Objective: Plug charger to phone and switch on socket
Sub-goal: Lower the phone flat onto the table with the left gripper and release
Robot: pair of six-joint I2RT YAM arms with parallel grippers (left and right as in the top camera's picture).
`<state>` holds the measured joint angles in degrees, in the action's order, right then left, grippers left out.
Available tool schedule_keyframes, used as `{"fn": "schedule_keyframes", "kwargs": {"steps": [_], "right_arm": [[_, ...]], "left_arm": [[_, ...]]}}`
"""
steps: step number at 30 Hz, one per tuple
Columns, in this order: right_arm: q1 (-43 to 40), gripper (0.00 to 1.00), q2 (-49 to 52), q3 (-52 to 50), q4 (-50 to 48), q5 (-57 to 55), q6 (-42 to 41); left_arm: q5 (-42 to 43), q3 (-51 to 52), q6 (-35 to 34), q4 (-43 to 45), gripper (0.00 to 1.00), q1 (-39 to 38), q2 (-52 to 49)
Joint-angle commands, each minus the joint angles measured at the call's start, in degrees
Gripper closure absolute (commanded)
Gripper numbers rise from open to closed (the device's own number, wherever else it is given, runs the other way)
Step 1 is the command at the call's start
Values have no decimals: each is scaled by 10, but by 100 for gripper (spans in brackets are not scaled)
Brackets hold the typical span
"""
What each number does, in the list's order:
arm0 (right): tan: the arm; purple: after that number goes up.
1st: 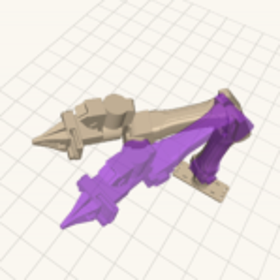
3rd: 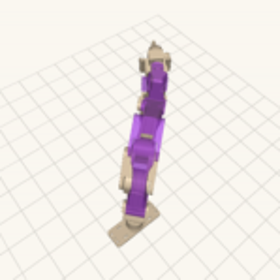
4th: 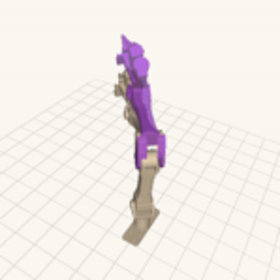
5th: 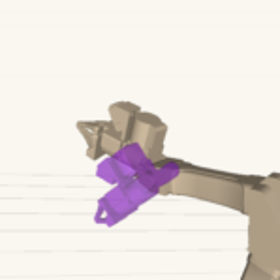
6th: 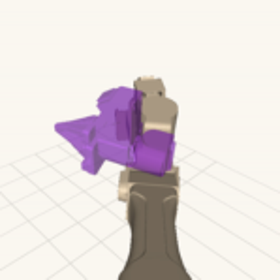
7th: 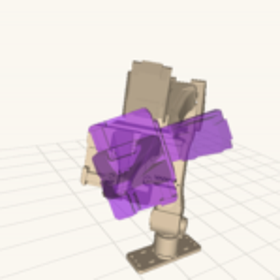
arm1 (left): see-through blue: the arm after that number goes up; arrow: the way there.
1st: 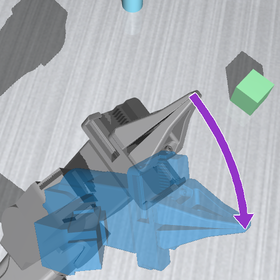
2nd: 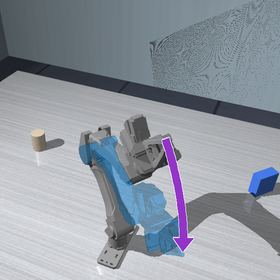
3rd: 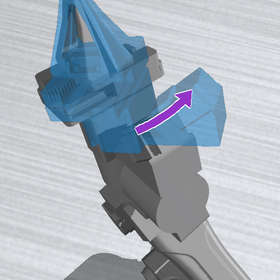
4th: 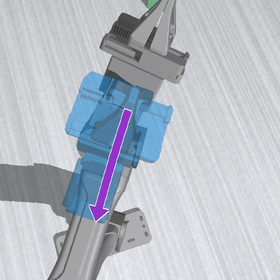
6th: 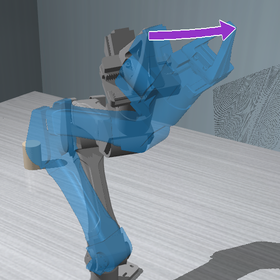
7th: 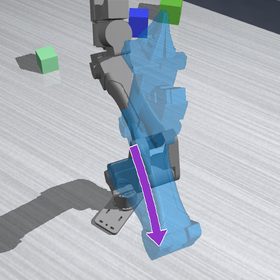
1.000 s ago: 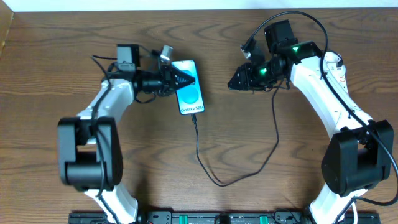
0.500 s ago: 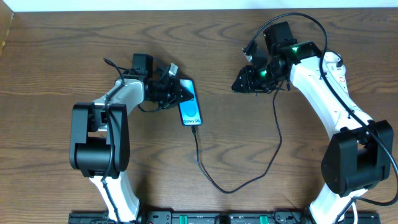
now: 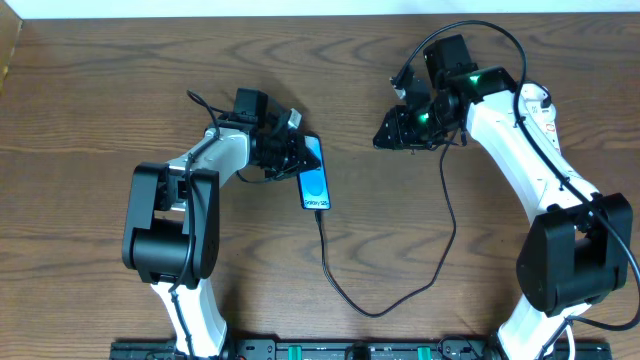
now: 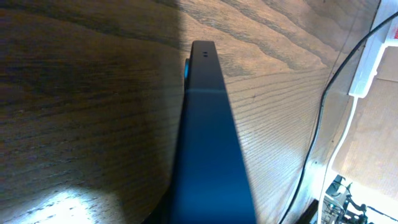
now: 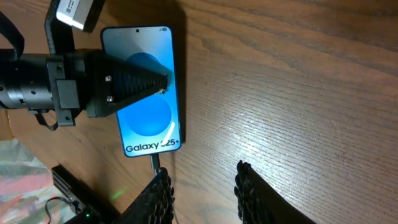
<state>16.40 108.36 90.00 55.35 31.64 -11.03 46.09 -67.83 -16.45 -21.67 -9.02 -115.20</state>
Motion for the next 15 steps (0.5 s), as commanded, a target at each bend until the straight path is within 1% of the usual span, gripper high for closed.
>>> {"fn": "schedule_keyframes", "kwargs": {"steps": [1,3,6,9,11,15], "right_arm": [[6,67,-2,11,2,0,9],[6,67,-2,11,2,0,9],[6,67,-2,11,2,0,9],[6,68,-2,11,2,0,9],[6,68,-2,11,2,0,9],[6,68,-2,11,2,0,9]], "left_arm": [[-11,1,-6,-5,92,0,-7],[-23,1,-23,-8,92,0,-7],[-23,1,-23,-8,90,0,-7],[-23,1,-23,-8,83,0,-7],[-23,1,-23,-8,76,0,-7],[-23,1,-23,-8,72,0,-7]]}}
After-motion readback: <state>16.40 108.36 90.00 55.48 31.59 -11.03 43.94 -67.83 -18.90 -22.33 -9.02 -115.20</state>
